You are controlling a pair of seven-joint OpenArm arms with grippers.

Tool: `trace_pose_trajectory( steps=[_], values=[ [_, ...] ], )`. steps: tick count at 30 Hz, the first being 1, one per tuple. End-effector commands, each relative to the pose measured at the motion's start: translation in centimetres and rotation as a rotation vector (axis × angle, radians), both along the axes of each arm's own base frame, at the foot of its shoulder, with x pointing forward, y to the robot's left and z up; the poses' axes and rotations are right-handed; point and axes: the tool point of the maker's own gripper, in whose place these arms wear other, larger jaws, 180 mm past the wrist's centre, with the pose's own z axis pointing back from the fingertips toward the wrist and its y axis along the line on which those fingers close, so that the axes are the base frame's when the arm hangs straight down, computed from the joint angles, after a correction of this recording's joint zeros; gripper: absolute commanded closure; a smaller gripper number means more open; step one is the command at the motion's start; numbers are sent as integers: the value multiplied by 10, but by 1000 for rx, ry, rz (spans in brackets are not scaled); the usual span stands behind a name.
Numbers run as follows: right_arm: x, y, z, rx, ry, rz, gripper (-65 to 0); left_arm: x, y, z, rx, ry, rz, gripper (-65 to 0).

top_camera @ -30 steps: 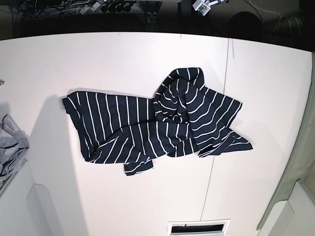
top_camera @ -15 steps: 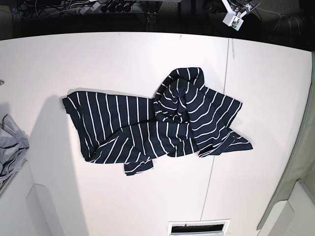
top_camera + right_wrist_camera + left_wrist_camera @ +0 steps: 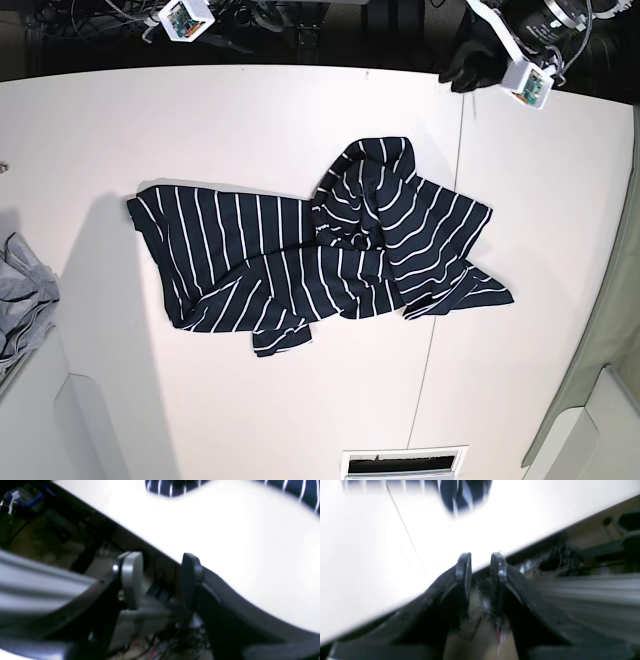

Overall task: Layout the t-shirt on the table in an organized manner, then fold the t-shirt properly
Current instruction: 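Lower both grippers onto the striped shirt and grasp its edges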

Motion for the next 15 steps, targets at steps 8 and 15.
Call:
trace_pose_trajectory(
  steps=[8, 15],
  values=[
    [72, -51, -7, -204, -63, -193, -261, 56, 11, 33, -16, -174, 20, -343],
    [141, -137, -4, -370, -138, -447, -276, 94, 17, 9, -55, -166, 40, -347]
  ],
)
